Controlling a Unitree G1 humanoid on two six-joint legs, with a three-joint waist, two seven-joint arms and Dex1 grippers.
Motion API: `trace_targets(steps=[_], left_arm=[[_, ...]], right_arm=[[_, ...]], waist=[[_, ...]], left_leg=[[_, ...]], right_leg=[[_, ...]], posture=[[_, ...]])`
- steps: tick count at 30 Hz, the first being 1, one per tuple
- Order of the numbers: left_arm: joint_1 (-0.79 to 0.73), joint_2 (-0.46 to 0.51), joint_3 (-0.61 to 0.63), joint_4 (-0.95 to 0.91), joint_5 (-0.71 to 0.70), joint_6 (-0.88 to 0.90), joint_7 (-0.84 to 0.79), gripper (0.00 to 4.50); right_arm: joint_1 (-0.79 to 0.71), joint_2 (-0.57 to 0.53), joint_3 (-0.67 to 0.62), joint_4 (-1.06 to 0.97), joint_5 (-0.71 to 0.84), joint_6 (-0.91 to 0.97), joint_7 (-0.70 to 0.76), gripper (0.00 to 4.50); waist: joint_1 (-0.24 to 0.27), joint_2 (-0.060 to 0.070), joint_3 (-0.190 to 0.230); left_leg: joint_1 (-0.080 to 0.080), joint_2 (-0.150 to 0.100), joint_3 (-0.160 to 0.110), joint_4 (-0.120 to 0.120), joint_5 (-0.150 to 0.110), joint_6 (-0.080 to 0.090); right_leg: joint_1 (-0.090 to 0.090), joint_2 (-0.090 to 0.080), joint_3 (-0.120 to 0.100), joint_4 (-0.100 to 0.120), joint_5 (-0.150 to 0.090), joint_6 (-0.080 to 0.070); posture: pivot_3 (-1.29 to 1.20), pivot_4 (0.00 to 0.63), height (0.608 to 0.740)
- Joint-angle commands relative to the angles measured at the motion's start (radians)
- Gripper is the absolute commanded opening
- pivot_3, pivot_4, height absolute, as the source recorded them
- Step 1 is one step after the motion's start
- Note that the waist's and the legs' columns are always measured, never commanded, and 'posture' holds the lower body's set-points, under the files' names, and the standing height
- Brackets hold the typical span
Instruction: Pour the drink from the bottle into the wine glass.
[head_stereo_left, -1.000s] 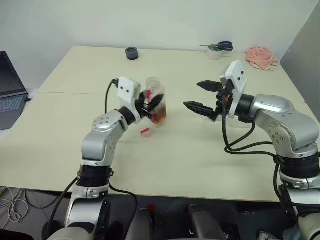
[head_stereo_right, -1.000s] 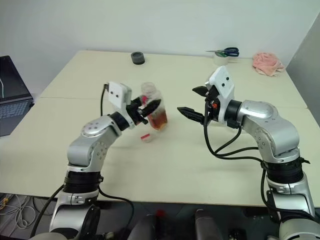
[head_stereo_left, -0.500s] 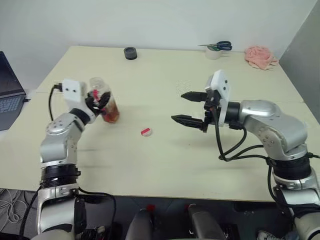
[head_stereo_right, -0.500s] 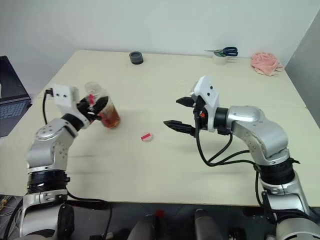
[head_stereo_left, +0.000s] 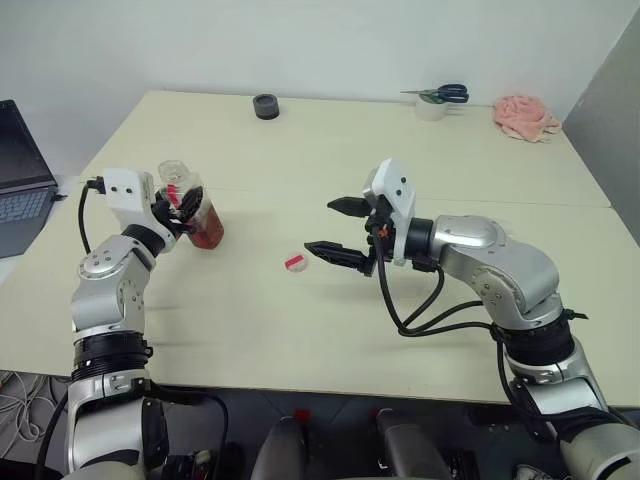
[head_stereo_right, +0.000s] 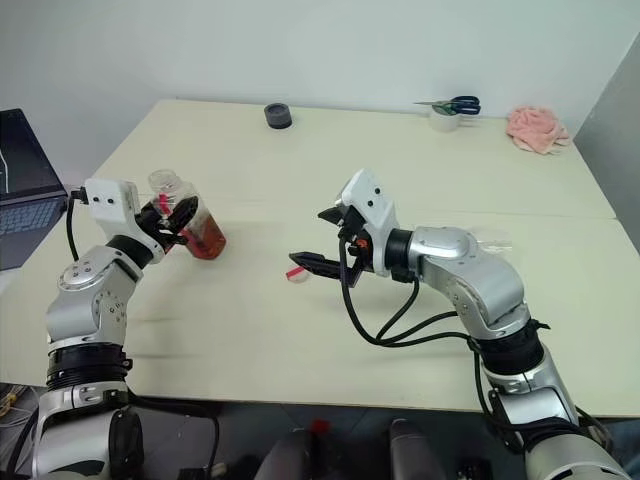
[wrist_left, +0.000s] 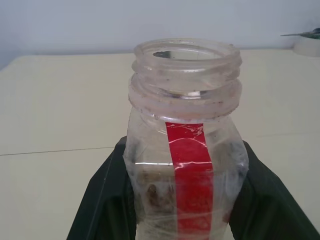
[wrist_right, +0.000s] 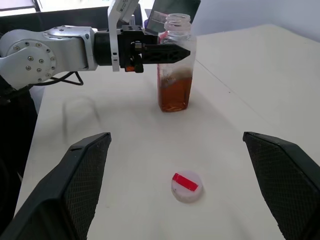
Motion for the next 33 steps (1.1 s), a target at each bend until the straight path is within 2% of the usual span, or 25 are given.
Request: trace_targets(steps=[1, 7, 12, 18, 26, 30, 33], left_arm=[[0.019, 0.006, 0.030, -0.025, -0.014, -0.003, 0.020, 2.54], [0.048, 0.010, 0.029, -0.065, -0.022, 0.014, 0.030, 4.40], [0.092, 0.017, 0.026, -0.117, -0.023, 0.043, 0.034, 4.46], [0.226, 0.008, 0.051, -0.277, -0.060, 0.113, 0.037, 4.46], [0.462, -0.079, 0.033, -0.438, -0.064, 0.136, 0.077, 4.46], [0.578, -0.099, -0.011, -0.552, -0.097, 0.108, -0.014, 4.46], [0.576, -0.097, -0.088, -0.650, -0.154, 0.127, -0.103, 4.46]], right_arm=[[-0.026, 0.004, -0.007, -0.017, -0.007, -0.019, 0.004, 4.50], [-0.029, 0.003, -0.008, -0.008, -0.017, -0.024, 0.011, 4.50], [-0.036, -0.005, -0.013, 0.008, -0.022, -0.036, 0.021, 4.50], [-0.037, -0.028, -0.024, 0.030, -0.031, -0.052, 0.037, 4.50], [-0.033, -0.065, -0.051, 0.105, -0.072, -0.102, 0.045, 4.50], [0.009, -0.080, -0.141, 0.106, -0.036, -0.054, 0.006, 4.50], [0.103, -0.056, -0.269, 0.029, 0.091, 0.045, -0.021, 4.50]], waist=[[0.000, 0.000, 0.000], [-0.003, 0.000, 0.000], [-0.003, 0.000, 0.000], [-0.004, 0.000, 0.000], [-0.004, 0.000, 0.000], [-0.003, 0.000, 0.000], [0.017, -0.001, -0.001]], left_leg=[[0.000, 0.000, 0.000, 0.000, 0.000, 0.000], [0.000, 0.000, 0.000, 0.000, 0.000, 0.000], [0.000, 0.000, 0.000, 0.000, 0.000, 0.000], [0.000, 0.000, 0.000, -0.001, 0.000, 0.000], [0.000, 0.000, 0.001, -0.001, 0.000, 0.000], [0.000, 0.000, 0.002, -0.001, 0.000, 0.000], [0.000, 0.000, 0.001, -0.001, 0.000, 0.000]], right_leg=[[0.000, 0.000, 0.000, 0.000, 0.000, 0.000], [0.000, 0.000, 0.000, 0.000, 0.000, 0.000], [0.000, 0.000, 0.000, 0.000, 0.000, 0.000], [0.000, 0.000, 0.000, 0.000, 0.000, 0.000], [0.000, -0.001, 0.001, -0.001, 0.000, 0.000], [0.000, -0.001, 0.001, -0.001, 0.000, 0.000], [0.000, -0.001, 0.001, -0.001, 0.000, 0.000]], posture=[[0.00, 0.150, 0.740], [0.00, 0.150, 0.740], [0.00, 0.150, 0.740], [0.00, 0.150, 0.740], [0.00, 0.150, 0.740], [0.00, 0.150, 0.740], [0.00, 0.150, 0.740]])
